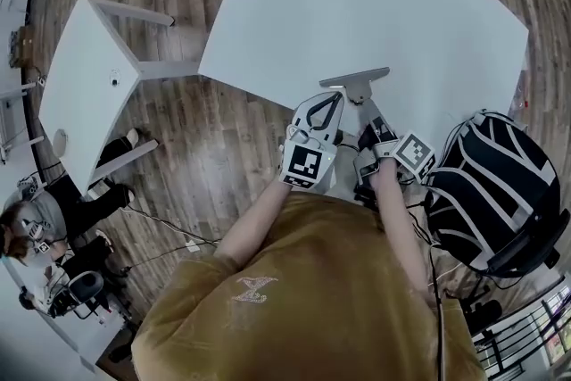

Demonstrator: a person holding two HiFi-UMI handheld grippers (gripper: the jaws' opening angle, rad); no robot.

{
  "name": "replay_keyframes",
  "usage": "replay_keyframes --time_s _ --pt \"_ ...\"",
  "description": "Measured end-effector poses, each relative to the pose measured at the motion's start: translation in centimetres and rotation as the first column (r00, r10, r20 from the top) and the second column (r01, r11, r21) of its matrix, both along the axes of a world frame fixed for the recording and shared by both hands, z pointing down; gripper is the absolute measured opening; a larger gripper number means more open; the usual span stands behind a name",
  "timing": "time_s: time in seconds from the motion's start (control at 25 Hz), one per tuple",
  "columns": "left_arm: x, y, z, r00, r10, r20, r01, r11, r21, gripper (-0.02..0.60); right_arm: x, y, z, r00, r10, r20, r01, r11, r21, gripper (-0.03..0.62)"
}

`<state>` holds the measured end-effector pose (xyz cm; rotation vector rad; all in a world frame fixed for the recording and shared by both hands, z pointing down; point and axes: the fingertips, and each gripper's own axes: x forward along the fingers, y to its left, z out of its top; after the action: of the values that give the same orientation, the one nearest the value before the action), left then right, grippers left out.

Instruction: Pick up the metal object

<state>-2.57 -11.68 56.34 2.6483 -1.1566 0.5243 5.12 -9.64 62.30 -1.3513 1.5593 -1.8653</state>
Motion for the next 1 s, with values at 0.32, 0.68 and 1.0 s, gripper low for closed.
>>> replay_keyframes --time_s 0.32,0.68,1.0 --pt "0.0 -0.9 1.7 1.0 0.022 0.002 -0.021 0.999 -0.038 0.008 -0.8 -1.1 2.7 0.99 0.078 0.117 -0.067 0.993 -0.098 0.129" --pt "-0.3 -1.6 2.1 0.999 0.033 -0.011 -0.034 0.998 -0.059 0.008 -1.0 -2.1 4.0 0.961 0.162 0.223 -0.129 0.98 -0.153 0.129" --pt "-0.5 -1.6 3.1 0.999 0.037 -0.006 -0.037 0.995 -0.089 0.008 -1.0 -2.5 4.6 0.96 0.156 0.231 -0.119 0.979 -0.167 0.106"
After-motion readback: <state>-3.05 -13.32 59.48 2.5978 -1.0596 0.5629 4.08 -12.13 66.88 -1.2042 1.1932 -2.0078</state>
